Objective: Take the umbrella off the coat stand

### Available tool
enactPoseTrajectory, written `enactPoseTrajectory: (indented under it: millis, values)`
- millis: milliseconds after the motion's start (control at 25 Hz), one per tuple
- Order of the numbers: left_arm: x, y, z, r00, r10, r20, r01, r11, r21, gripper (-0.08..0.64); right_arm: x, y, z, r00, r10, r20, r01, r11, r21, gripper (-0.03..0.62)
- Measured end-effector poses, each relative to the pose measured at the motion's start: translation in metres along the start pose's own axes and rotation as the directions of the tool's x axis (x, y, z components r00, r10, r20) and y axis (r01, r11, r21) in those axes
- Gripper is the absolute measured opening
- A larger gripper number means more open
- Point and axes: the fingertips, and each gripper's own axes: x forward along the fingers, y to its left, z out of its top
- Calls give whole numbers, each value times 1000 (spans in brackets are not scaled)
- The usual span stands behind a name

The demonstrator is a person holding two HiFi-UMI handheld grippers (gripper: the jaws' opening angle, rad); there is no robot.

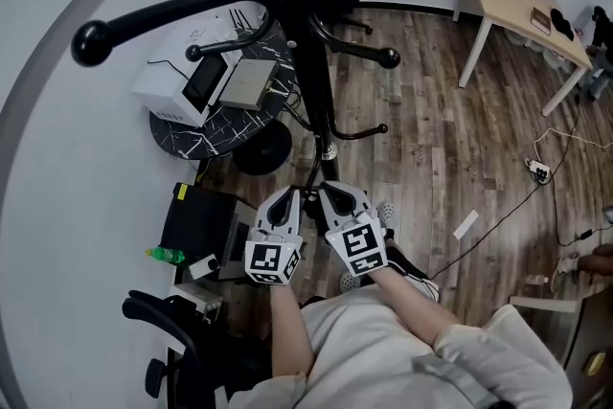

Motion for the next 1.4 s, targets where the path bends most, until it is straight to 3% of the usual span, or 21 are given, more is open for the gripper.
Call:
enactPoseTrajectory:
  millis: [800,1400]
  values:
    - [-29,-9,-7,1000,18,-8,-18,1000,-22,23,-14,20,-11,1000,7,-17,-6,1000,6,9]
    - [-24,-52,-39,998,-43,-46,39,996,-78,23,-49,4,-50,996,-35,-84,42,996,79,9]
